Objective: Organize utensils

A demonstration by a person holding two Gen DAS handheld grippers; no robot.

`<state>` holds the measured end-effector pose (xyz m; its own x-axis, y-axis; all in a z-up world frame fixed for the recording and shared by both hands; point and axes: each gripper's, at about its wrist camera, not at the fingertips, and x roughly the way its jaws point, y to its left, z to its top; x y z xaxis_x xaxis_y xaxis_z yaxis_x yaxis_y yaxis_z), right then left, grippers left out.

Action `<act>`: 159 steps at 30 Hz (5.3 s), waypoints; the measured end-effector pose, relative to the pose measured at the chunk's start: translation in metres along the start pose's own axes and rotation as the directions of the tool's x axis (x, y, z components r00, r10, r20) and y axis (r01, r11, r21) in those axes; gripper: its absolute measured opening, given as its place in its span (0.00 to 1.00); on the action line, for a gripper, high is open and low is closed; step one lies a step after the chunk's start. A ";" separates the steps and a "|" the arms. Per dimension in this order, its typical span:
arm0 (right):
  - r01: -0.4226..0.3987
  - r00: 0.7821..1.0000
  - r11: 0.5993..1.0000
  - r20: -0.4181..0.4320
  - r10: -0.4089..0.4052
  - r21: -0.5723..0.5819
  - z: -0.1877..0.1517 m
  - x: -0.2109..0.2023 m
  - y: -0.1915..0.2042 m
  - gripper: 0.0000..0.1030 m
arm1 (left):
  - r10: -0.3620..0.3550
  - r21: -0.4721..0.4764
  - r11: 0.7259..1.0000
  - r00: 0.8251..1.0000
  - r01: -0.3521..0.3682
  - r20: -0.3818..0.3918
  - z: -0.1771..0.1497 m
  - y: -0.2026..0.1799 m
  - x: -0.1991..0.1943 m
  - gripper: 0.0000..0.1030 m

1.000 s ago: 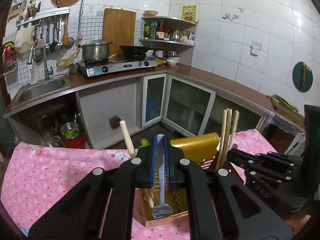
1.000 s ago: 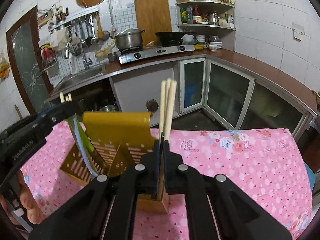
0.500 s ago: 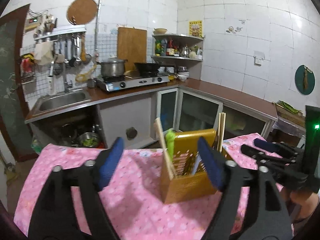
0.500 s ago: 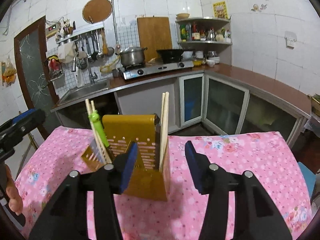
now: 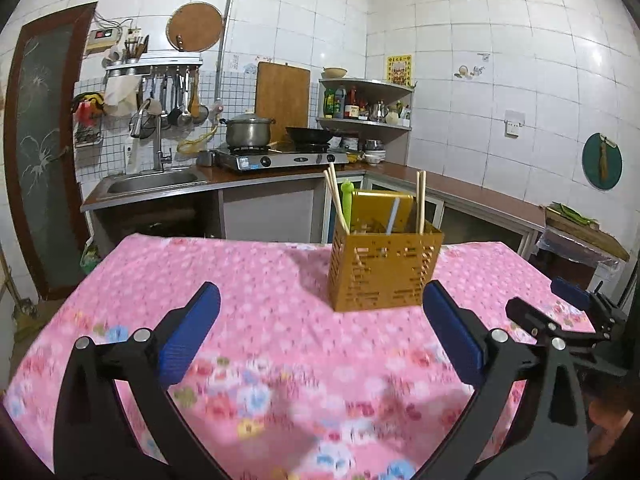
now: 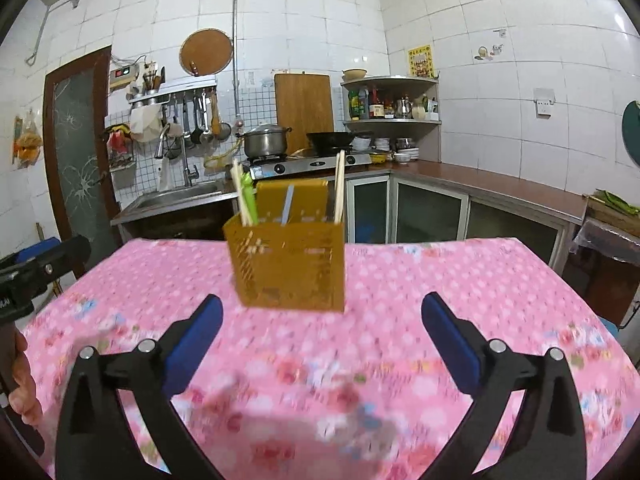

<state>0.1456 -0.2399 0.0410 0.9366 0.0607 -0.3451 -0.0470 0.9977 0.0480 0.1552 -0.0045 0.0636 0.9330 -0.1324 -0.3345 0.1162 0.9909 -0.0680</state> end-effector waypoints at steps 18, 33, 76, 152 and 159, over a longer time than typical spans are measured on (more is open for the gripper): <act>0.045 0.997 0.999 0.062 -0.045 -0.006 -0.041 -0.020 -0.003 0.96 | 0.149 0.042 0.987 0.982 -0.155 0.114 -0.063 0.006 -0.013 0.95; 0.080 0.993 0.997 0.091 -0.079 -0.012 -0.043 -0.027 -0.001 0.96 | 0.154 0.059 0.985 0.983 -0.160 0.098 -0.068 0.007 -0.011 0.95; 0.133 0.985 0.991 0.115 -0.130 -0.018 -0.044 -0.031 -0.001 0.96 | 0.159 0.073 0.983 0.982 -0.167 0.106 -0.067 0.003 -0.016 0.95; 0.143 0.984 0.989 0.114 -0.139 -0.031 -0.045 -0.032 0.000 0.96 | 0.162 0.080 0.982 0.979 -0.173 0.125 -0.068 -0.001 -0.021 0.95; 0.143 0.984 0.989 0.115 -0.139 -0.031 -0.045 -0.032 0.000 0.96 | 0.162 0.079 0.982 0.979 -0.173 0.125 -0.068 -0.001 -0.020 0.95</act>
<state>0.1003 -0.2409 0.0103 0.9676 -0.0820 -0.2386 0.0768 0.9966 -0.0310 0.1131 -0.0039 0.0070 0.9747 0.0341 -0.2209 -0.0202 0.9977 0.0651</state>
